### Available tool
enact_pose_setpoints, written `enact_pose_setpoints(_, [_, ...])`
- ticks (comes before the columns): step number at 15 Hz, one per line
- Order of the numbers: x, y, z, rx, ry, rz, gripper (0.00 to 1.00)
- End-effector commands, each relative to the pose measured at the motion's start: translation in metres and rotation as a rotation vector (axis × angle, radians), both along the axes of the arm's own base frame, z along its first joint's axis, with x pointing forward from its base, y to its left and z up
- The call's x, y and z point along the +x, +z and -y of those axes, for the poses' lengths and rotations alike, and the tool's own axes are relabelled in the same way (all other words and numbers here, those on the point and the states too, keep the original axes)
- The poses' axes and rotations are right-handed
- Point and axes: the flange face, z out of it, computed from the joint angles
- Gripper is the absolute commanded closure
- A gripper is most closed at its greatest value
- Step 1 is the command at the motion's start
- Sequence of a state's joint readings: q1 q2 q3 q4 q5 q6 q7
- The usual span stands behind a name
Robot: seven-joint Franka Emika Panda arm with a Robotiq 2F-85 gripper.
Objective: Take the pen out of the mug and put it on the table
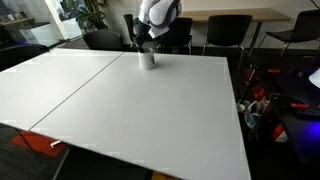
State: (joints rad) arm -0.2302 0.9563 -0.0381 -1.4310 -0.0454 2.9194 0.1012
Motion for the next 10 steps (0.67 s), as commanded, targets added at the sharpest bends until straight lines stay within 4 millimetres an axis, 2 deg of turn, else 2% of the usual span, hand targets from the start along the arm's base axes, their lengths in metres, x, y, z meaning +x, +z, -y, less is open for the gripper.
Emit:
enact_pose_setpoints(1, [0.004,0.006,0.0,-0.001,0.017,-0.015,0.96])
enact_pose_setpoints(10, [-0.011,0.028,-0.008,-0.017,0.01,0.024,0.95])
